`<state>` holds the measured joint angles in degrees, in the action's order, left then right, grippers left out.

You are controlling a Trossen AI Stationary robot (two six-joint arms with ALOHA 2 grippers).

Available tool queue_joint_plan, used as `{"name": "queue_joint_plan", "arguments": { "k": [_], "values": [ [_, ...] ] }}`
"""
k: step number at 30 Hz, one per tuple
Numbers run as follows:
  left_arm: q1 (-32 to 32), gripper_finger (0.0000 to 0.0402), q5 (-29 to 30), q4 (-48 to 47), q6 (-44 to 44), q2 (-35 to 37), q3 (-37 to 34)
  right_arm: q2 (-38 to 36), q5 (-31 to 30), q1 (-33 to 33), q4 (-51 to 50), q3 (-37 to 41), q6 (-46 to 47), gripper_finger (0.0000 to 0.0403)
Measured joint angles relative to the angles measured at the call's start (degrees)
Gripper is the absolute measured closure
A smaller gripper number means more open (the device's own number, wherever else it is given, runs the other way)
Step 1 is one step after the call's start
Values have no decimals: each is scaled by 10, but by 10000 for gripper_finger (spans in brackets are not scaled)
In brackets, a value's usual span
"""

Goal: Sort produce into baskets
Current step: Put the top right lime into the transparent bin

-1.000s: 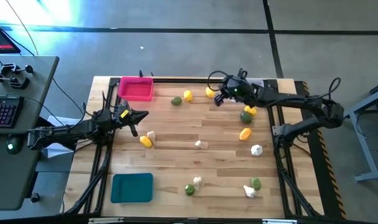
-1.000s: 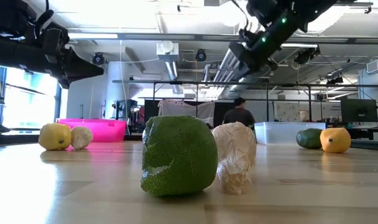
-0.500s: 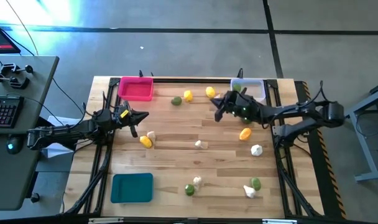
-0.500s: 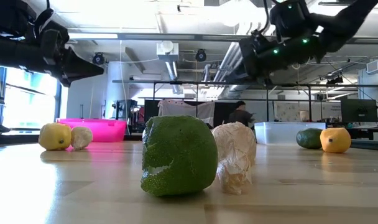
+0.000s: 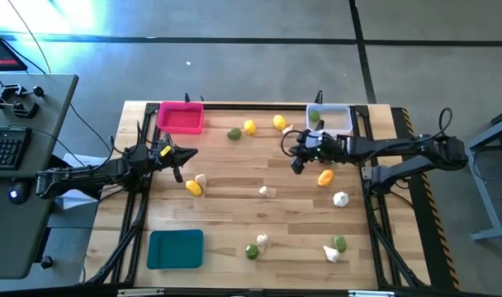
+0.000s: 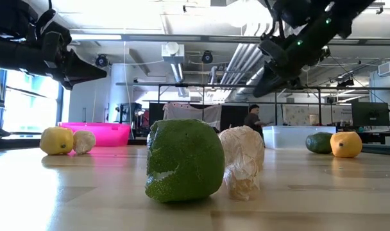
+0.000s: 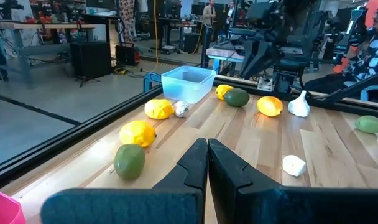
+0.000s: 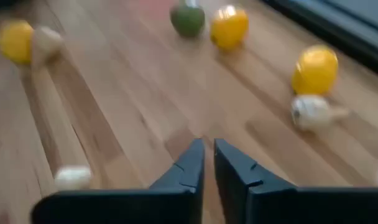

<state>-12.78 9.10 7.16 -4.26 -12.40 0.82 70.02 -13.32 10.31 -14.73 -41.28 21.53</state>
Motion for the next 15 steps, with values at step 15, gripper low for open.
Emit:
{"name": "queue_joint_plan", "arguments": {
  "k": [15],
  "values": [
    [0, 402, 0, 0, -1, 0, 0, 0, -33, -5, -292, -60, 77, 203]
  ]
}}
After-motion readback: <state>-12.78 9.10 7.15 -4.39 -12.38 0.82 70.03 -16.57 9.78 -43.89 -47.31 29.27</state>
